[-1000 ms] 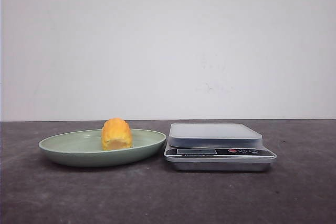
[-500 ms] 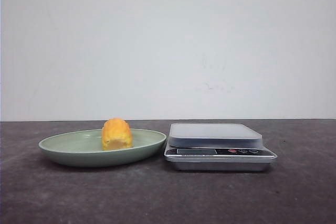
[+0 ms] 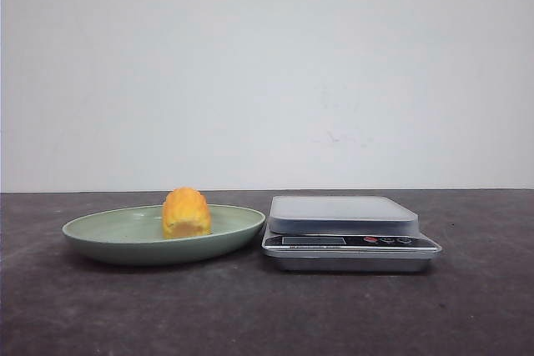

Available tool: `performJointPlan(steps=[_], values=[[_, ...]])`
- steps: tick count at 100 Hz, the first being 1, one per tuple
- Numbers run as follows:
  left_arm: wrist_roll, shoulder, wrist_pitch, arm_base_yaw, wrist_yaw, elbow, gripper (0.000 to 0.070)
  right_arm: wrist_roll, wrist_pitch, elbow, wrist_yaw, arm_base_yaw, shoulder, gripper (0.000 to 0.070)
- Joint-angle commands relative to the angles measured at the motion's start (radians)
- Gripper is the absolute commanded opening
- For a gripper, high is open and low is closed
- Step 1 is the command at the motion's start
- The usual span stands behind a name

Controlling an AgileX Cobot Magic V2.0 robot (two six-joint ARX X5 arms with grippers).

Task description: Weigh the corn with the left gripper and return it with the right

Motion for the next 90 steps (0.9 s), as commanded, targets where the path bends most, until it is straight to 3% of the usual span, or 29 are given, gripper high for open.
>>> performJointPlan(steps=[1,15,19,23,31,36,45,48,67,81,90], values=[[-0.006,0.073,0.015,0.000,0.031,0.105,0.0010,0.050,-0.008,0.079,-0.002,0.008,0.057,0.0003],[0.045,0.240,-0.002,0.000,0.124,0.316,0.0011,0.079,-0.089,0.273,-0.066,0.018,0.165,0.0003],[0.049,0.280,-0.008,0.000,0.146,0.368,0.0045,0.071,-0.103,0.326,-0.077,0.018,0.193,0.0003],[0.049,0.315,-0.016,-0.001,0.167,0.414,0.0136,0.060,-0.103,0.372,-0.092,0.018,0.215,0.0003],[0.047,0.369,-0.023,-0.004,0.214,0.486,0.0432,0.051,-0.104,0.465,-0.137,0.017,0.255,0.0009],[0.048,0.393,-0.031,-0.010,0.233,0.519,0.0516,0.047,-0.116,0.520,-0.149,0.017,0.280,0.0065],[0.047,0.420,-0.057,-0.027,0.259,0.560,0.0516,0.035,-0.154,0.606,-0.167,0.018,0.324,0.0323],[0.048,0.426,-0.066,-0.034,0.266,0.569,0.0516,0.036,-0.167,0.629,-0.175,0.018,0.338,0.0376],[0.062,0.459,-0.077,-0.098,0.269,0.582,0.0516,0.032,-0.257,0.727,-0.261,0.028,0.416,0.0425],[0.081,0.495,-0.072,-0.150,0.269,0.582,0.0516,0.016,-0.330,0.760,-0.303,0.045,0.468,0.0591],[0.095,0.521,-0.071,-0.179,0.268,0.583,0.0516,0.008,-0.360,0.762,-0.338,0.053,0.494,0.0603]])
